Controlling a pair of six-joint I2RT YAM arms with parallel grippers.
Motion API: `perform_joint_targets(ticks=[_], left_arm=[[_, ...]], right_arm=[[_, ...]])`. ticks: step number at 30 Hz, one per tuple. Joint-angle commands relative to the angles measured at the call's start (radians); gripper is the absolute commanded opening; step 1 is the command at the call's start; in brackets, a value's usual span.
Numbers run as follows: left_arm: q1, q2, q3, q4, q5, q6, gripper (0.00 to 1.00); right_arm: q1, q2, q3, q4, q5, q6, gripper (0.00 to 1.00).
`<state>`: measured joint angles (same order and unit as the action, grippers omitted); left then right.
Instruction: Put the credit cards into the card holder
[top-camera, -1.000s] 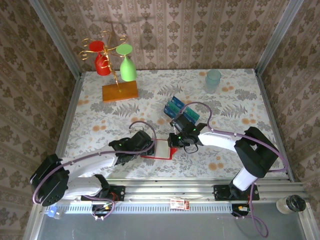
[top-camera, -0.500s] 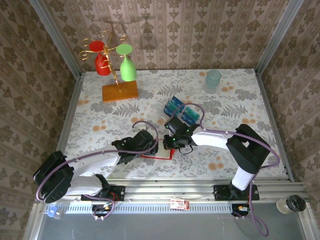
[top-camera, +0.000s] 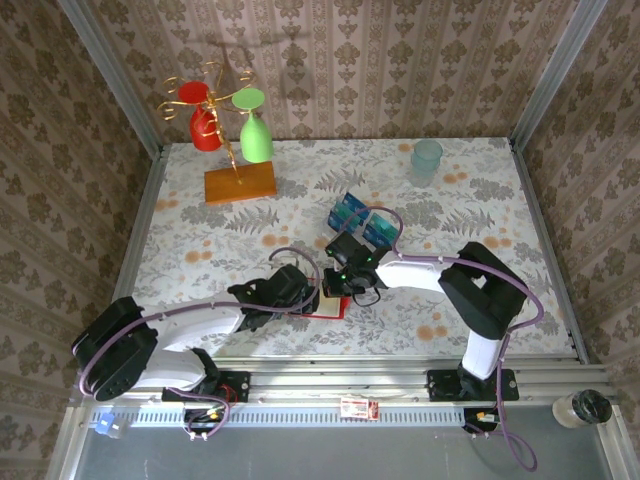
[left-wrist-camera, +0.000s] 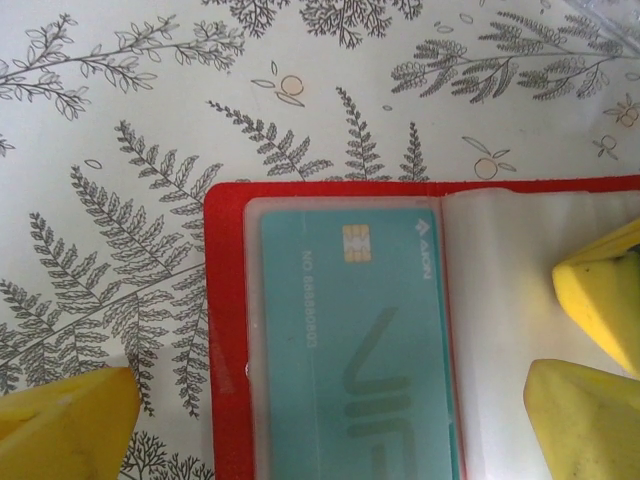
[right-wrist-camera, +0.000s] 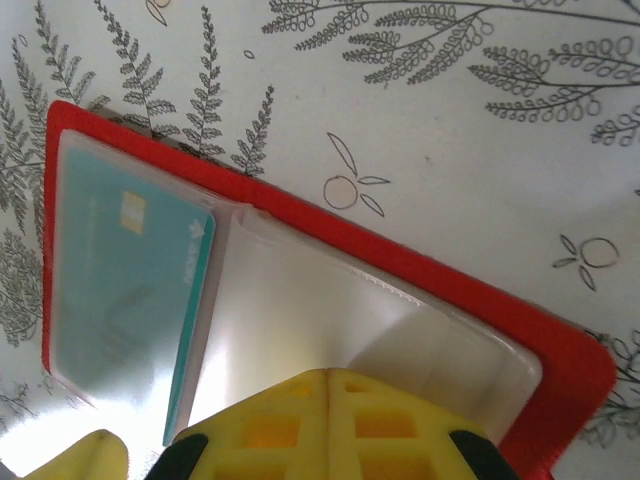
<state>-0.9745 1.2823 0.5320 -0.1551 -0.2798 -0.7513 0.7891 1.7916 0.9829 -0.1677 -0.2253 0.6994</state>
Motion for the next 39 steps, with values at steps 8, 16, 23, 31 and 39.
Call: perform_joint_targets(ticks=[8, 16, 23, 31, 39], left_arm=[[-0.023, 0.072, -0.029, 0.051, 0.007, 0.014, 1.00], [-0.029, 0.083, -0.073, 0.082, -0.010, -0.010, 0.84], [-0.034, 0.087, -0.089, 0.101, -0.007, -0.026, 0.76], [-0.043, 0.085, -0.092, 0.096, -0.015, -0.032, 0.76], [-0.046, 0.011, -0.072, 0.054, -0.025, -0.010, 0.88]], right_arm=[[0.003, 0.044, 0.000, 0.037, -0.036, 0.038, 0.02], [0.001, 0.040, 0.009, 0.034, -0.048, 0.037, 0.04], [-0.009, -0.052, 0.008, 0.009, -0.026, 0.032, 0.30], [-0.019, -0.104, -0.051, 0.027, 0.013, 0.056, 0.40], [-0.021, -0.085, -0.051, 0.000, 0.030, 0.036, 0.18]])
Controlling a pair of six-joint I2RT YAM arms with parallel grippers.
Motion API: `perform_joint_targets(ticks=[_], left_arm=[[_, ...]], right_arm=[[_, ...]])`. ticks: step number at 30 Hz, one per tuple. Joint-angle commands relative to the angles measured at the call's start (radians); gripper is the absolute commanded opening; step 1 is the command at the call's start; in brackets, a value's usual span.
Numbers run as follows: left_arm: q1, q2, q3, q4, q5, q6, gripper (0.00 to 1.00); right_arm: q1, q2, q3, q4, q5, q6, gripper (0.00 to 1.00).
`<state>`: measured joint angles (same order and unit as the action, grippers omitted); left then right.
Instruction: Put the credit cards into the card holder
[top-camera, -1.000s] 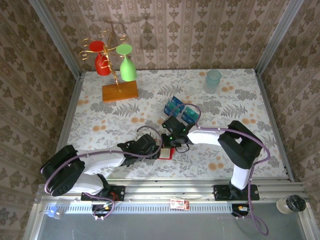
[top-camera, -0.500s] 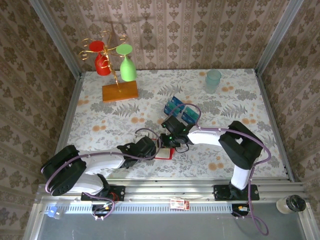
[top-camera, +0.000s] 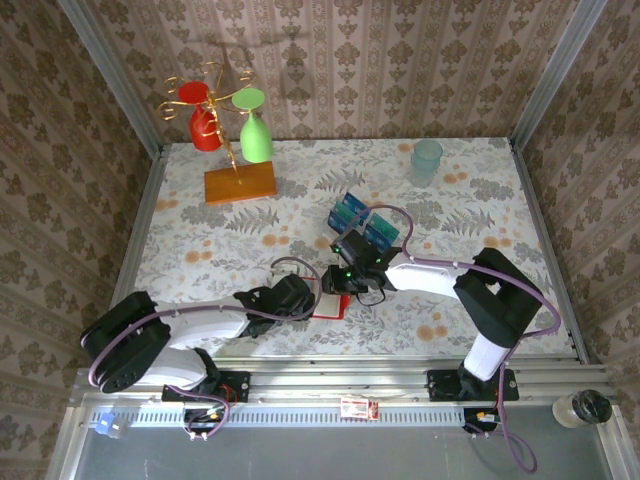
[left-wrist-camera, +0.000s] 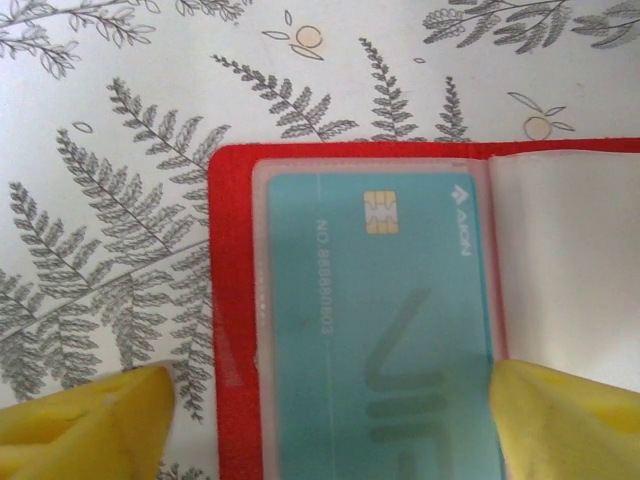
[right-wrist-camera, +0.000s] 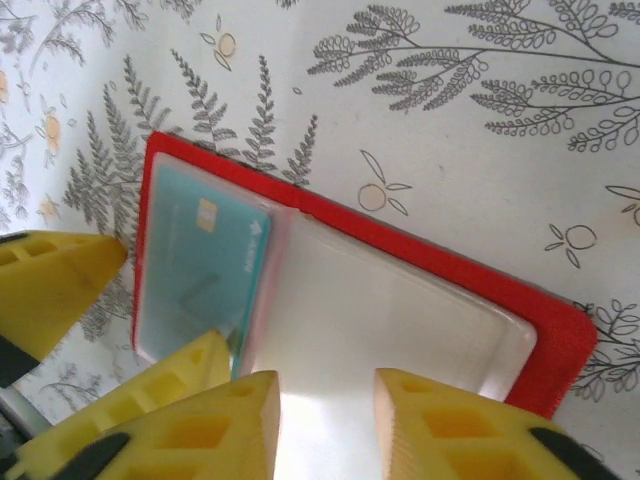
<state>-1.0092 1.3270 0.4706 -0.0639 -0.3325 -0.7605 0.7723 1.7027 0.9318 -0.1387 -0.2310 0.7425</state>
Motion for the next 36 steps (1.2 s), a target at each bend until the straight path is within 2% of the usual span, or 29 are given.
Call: perform_joint_targets(ticks=[1, 6, 13, 22, 25, 28, 32, 36], left_arm=[[-0.011, -0.044, -0.008, -0.040, 0.026, 0.003, 0.90], [-0.011, -0.061, 0.013, -0.040, 0.032, 0.029, 0.96], [-0.015, -0.027, 0.011, -0.014, 0.053, 0.036, 0.99], [-0.019, 0.012, -0.004, 0.006, 0.049, 0.034, 1.00], [-0.022, 0.025, -0.014, 0.012, 0.042, 0.031, 0.96], [-0.022, 0.038, -0.030, 0.021, 0.033, 0.018, 0.89], [-0.025, 0.050, -0.047, 0.036, 0.034, 0.006, 0.83], [-0.028, 0.052, -0.056, 0.044, 0.029, -0.006, 0.82]], right_arm=[[-0.003, 0.011, 0.004, -0.036, 0.038, -0.013, 0.17], [-0.001, 0.074, 0.035, -0.038, 0.012, -0.022, 0.10], [0.018, 0.137, 0.055, 0.016, -0.027, 0.009, 0.07], [0.023, 0.153, 0.066, 0.036, -0.039, 0.026, 0.06], [0.024, 0.151, 0.066, 0.037, -0.042, 0.026, 0.07], [0.023, 0.142, 0.070, 0.037, -0.050, 0.029, 0.11], [0.021, 0.108, 0.082, 0.020, -0.049, 0.025, 0.24], [0.017, 0.050, 0.073, 0.000, -0.022, 0.024, 0.35]])
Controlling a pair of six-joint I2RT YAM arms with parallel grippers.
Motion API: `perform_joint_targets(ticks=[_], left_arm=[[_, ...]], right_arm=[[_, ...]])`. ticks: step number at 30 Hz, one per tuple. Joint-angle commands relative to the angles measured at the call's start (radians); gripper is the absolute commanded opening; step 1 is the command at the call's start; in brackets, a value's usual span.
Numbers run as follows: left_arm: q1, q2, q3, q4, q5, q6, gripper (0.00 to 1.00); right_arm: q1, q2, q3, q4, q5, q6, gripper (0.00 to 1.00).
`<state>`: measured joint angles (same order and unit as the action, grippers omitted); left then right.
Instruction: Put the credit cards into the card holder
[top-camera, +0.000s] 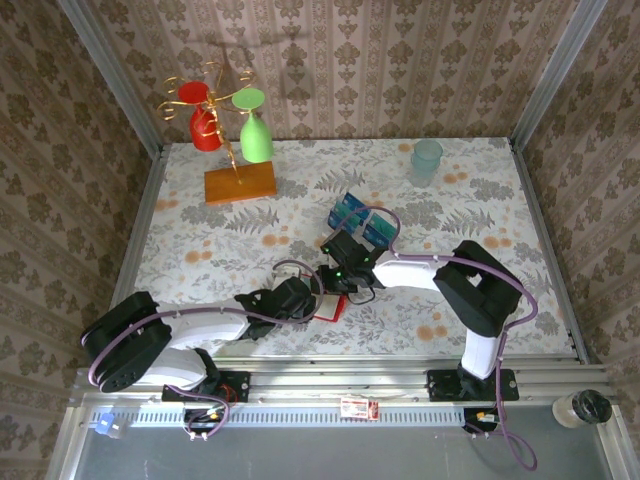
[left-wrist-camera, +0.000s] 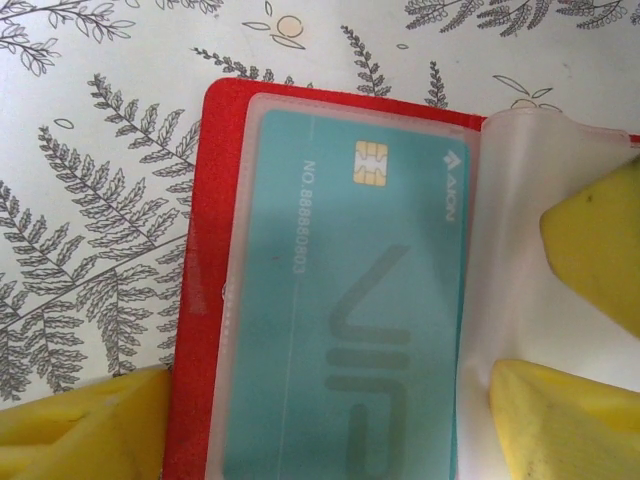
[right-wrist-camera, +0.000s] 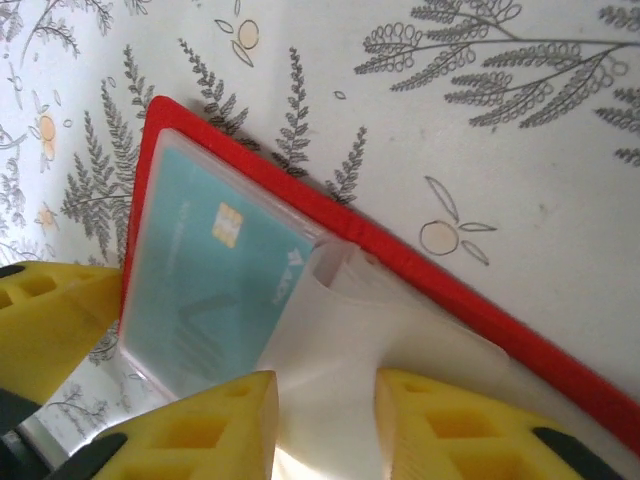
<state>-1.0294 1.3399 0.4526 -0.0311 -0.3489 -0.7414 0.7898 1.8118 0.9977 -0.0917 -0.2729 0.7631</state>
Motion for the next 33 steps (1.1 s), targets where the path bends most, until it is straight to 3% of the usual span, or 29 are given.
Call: perform_joint_targets(ticks=[1, 21, 33], left_arm=[[-0.010, 0.038, -0.038, 0.011, 0.045, -0.026, 0.82], [-0.015, 0.019, -0.045, 0.008, 0.036, -0.031, 0.82], [-0.017, -0.006, -0.042, -0.010, 0.032, -0.030, 0.82]], right_arm=[[-0.001, -0.076, -0.002, -0.049, 0.031, 0.007, 0.38], [-0.003, -0.044, -0.067, 0.021, 0.035, 0.085, 0.45], [-0.006, -0.029, -0.021, 0.056, -0.047, 0.054, 0.40]])
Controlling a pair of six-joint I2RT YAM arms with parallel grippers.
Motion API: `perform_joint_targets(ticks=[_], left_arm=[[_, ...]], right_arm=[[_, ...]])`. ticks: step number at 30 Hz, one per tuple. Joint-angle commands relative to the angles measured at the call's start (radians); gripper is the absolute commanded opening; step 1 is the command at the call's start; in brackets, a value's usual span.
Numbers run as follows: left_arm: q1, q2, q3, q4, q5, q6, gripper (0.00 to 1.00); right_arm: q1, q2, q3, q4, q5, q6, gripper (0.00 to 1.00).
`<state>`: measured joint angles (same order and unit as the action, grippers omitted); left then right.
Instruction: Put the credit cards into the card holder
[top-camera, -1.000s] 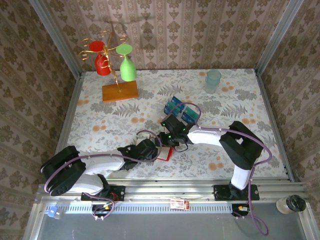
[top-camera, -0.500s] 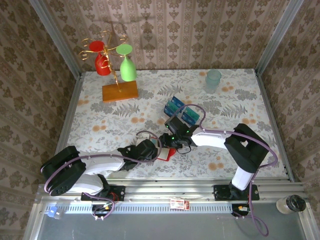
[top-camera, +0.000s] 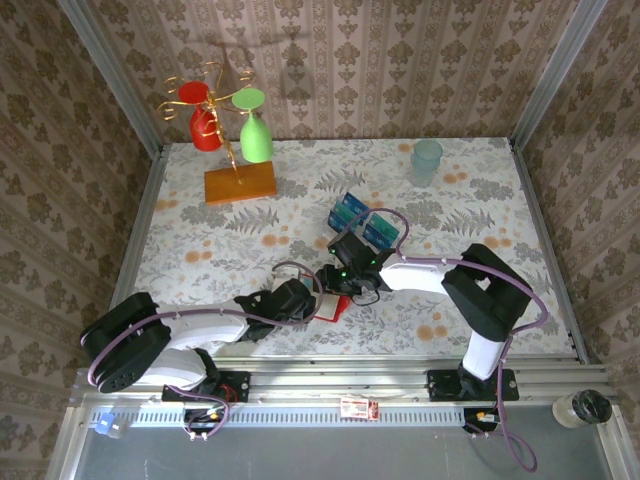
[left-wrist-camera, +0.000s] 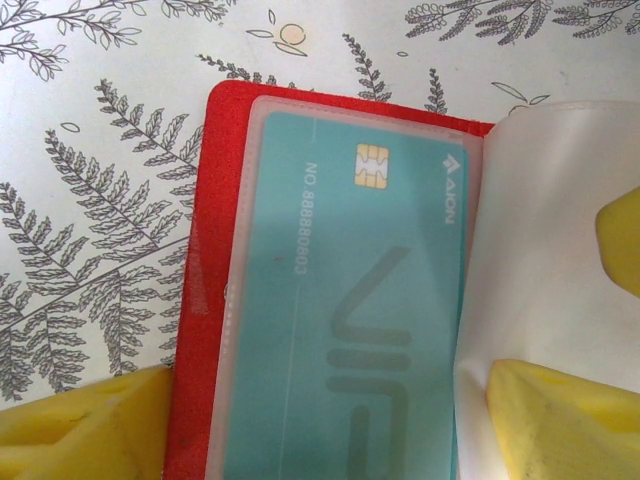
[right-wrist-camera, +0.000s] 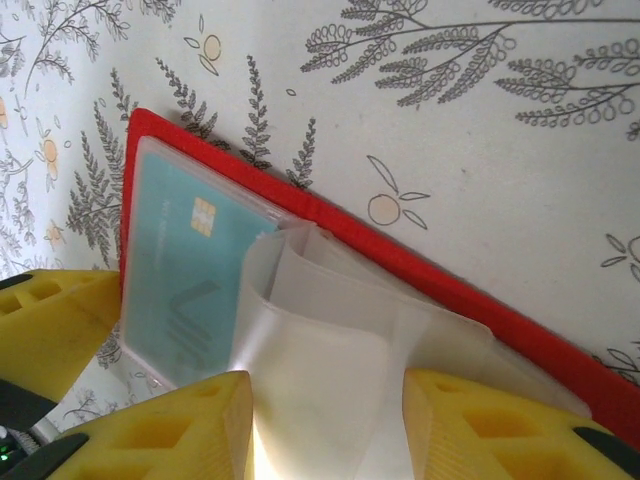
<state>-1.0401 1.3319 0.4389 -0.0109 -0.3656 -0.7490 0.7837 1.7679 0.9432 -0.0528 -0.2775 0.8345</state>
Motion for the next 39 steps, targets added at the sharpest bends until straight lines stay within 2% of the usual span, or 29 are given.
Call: perform_joint_targets(ticks=[1, 7, 13, 23, 33, 39], left_arm=[[-0.006, -0.003, -0.026, -0.033, 0.048, -0.022, 0.83], [-0.007, -0.064, -0.019, -0.079, 0.033, -0.025, 0.86], [0.007, -0.240, 0.000, -0.203, -0.032, -0.023, 0.96], [0.141, -0.540, -0.003, -0.363, -0.016, 0.005, 0.99], [0.188, -0.572, 0.001, -0.387, 0.017, 0.016, 1.00], [0.196, -0.570, -0.011, -0.387, 0.028, 0.014, 1.00]], right_arm=[[0.000, 0.013, 0.037, 0.021, -0.051, -0.017, 0.38], [0.001, -0.007, 0.041, 0.033, -0.077, -0.006, 0.38], [0.026, -0.015, 0.055, 0.041, -0.094, 0.015, 0.44], [0.068, 0.069, 0.134, 0.053, -0.069, 0.051, 0.51], [0.075, 0.212, 0.228, 0.060, -0.071, 0.056, 0.51], [0.071, 0.208, 0.250, 0.045, -0.087, 0.044, 0.51]])
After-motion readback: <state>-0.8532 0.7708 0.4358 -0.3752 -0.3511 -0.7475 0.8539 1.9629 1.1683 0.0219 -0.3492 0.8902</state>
